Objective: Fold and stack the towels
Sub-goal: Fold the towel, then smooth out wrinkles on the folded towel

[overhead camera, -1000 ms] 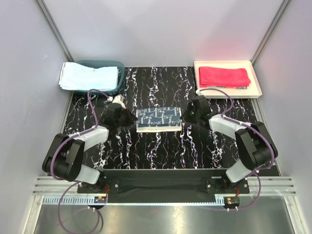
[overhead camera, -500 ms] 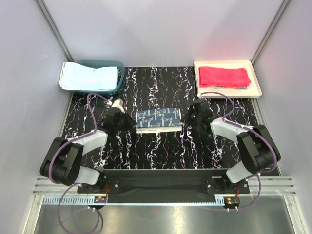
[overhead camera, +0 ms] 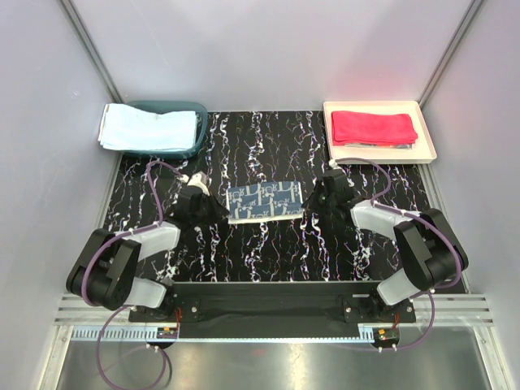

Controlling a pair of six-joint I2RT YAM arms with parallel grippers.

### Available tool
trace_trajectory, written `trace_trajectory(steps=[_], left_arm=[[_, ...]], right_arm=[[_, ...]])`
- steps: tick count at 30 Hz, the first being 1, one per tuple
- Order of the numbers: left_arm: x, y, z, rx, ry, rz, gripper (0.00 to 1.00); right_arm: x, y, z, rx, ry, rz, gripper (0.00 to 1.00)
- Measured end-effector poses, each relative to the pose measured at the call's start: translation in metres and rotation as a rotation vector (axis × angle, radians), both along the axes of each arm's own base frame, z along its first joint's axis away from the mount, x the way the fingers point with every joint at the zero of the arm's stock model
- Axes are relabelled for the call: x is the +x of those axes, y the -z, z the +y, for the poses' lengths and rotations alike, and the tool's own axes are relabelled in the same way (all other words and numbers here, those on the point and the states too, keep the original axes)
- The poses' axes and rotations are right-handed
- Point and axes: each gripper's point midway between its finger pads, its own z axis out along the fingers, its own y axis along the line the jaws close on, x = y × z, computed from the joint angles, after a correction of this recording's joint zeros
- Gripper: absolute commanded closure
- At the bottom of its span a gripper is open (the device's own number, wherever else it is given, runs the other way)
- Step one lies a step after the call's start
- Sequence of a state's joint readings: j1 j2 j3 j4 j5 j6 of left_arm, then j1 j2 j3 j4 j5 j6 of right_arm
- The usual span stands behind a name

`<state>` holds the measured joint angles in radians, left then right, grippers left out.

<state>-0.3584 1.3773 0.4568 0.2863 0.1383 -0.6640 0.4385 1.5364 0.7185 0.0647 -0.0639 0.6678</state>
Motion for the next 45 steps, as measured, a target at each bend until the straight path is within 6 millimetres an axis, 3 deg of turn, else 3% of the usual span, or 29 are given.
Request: trace_trajectory(steps=[4, 5, 9, 13, 16, 20, 23, 26, 28, 34, 39, 45], left_arm=[[-0.003, 0.002, 0.000, -0.004, 0.001, 0.008, 0.72], [-0.003, 0.003, 0.000, -0.005, 0.001, 0.010, 0.62], [-0.006, 0.002, 0.000, -0.006, 0.000, 0.019, 0.54], [-0.010, -0.013, 0.006, 0.016, -0.009, 0.015, 0.55], [-0.003, -0.040, 0.009, 0.033, -0.022, -0.024, 0.60], [0.019, -0.083, 0.001, 0.038, -0.019, -0.094, 0.66], [0.034, -0.096, -0.015, 0.041, 0.006, -0.112, 0.72], [0.041, -0.081, -0.029, 0.057, 0.035, -0.070, 0.73], [0.038, -0.054, -0.035, 0.084, 0.050, -0.004, 0.74], [0.010, 0.016, -0.026, 0.154, 0.051, 0.176, 0.76], [0.008, 0.021, -0.025, 0.141, 0.037, 0.170, 0.76], [0.009, 0.021, -0.025, 0.134, 0.034, 0.159, 0.76]], right_arm=[[-0.002, 0.002, 0.000, 0.001, 0.003, 0.003, 0.79], [-0.002, 0.003, -0.001, 0.000, 0.004, 0.004, 0.73], [-0.006, 0.008, -0.004, -0.012, 0.012, 0.018, 0.65], [-0.010, 0.005, -0.013, -0.050, 0.031, 0.024, 0.63], [-0.010, -0.008, -0.019, -0.074, 0.044, 0.012, 0.66], [0.008, -0.036, -0.014, -0.075, 0.045, -0.032, 0.72], [0.028, -0.055, -0.002, -0.052, 0.035, -0.071, 0.74], [0.042, -0.051, 0.011, -0.033, 0.013, -0.067, 0.75], [0.041, -0.035, 0.017, -0.030, -0.002, -0.036, 0.75], [0.010, 0.028, 0.018, -0.013, -0.033, 0.096, 0.76], [0.009, 0.027, 0.018, 0.022, -0.024, 0.049, 0.76], [0.005, 0.023, 0.015, 0.017, -0.019, 0.052, 0.67]])
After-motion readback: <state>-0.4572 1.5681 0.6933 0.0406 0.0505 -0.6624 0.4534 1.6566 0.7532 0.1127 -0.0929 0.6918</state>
